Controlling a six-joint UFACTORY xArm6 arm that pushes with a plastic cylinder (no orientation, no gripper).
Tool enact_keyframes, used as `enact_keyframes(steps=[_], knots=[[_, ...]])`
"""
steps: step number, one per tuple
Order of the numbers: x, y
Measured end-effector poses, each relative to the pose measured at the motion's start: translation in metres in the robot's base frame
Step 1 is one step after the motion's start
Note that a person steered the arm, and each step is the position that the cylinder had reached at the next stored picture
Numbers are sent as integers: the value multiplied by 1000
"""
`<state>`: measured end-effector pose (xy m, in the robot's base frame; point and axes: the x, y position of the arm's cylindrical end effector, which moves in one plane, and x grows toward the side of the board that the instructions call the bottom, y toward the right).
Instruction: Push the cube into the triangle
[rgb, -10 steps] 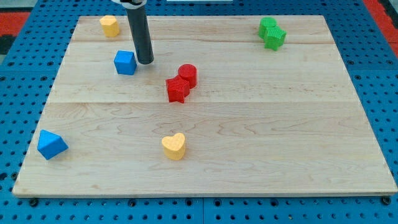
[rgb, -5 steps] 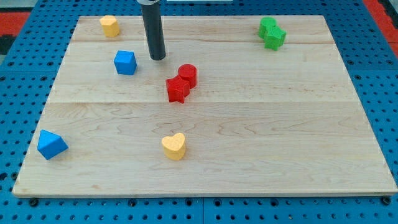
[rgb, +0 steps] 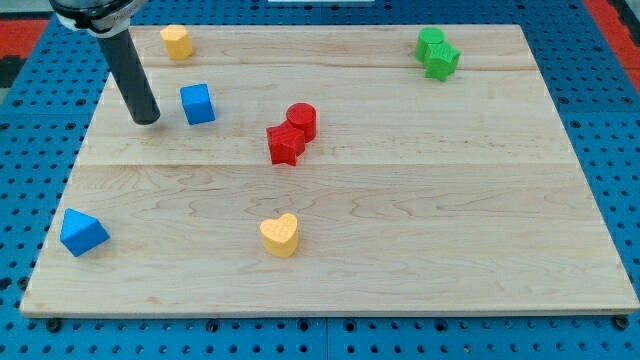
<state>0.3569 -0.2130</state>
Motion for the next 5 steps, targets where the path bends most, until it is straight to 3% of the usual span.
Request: enact_keyframes(steps=[1, 2, 3, 4, 5], knots=[[-51, 41], [-28, 83], [32, -1], [90, -11], [106, -11]])
